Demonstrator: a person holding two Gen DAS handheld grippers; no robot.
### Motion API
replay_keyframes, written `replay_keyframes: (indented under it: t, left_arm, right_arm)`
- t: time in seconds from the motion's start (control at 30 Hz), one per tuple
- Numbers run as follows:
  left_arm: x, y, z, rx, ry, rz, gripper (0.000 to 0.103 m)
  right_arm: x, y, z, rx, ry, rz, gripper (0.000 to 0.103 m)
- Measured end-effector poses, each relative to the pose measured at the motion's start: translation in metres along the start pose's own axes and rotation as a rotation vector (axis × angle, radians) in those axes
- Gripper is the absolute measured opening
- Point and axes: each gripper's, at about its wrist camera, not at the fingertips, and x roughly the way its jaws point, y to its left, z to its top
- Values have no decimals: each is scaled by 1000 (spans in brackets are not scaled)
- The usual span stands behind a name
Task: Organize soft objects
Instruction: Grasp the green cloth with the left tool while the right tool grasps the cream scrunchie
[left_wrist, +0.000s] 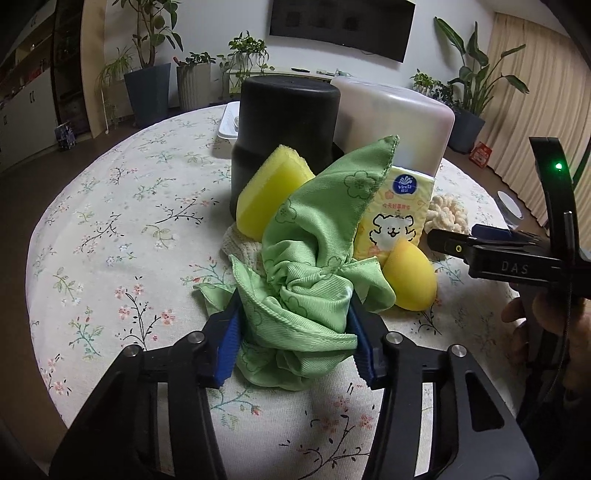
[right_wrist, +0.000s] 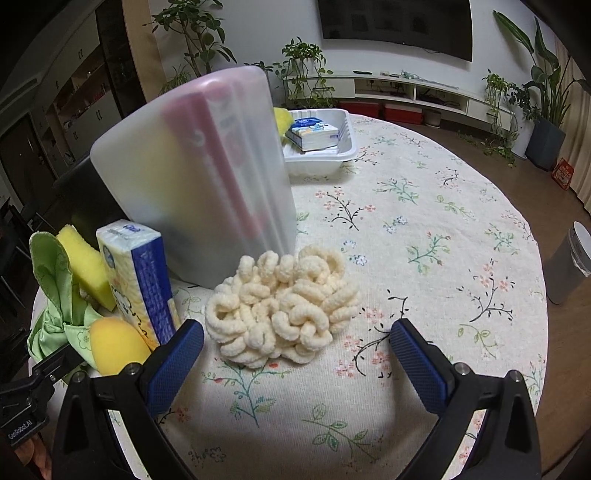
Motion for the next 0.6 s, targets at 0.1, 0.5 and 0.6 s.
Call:
replay_keyframes:
  t: [0.1, 0.5, 0.6]
  left_arm:
    - [-1, 0, 0, -1, 0, -7, 45]
    - [-2, 5, -3, -19, 0, -39, 35]
    - [-2, 7, -3, -28, -1, -47, 33]
  right_arm:
    - [2, 1, 2, -3, 3, -2, 103]
    - [17, 7, 8, -52, 53, -66, 98]
    - [16, 9, 8, -61, 42, -81, 82]
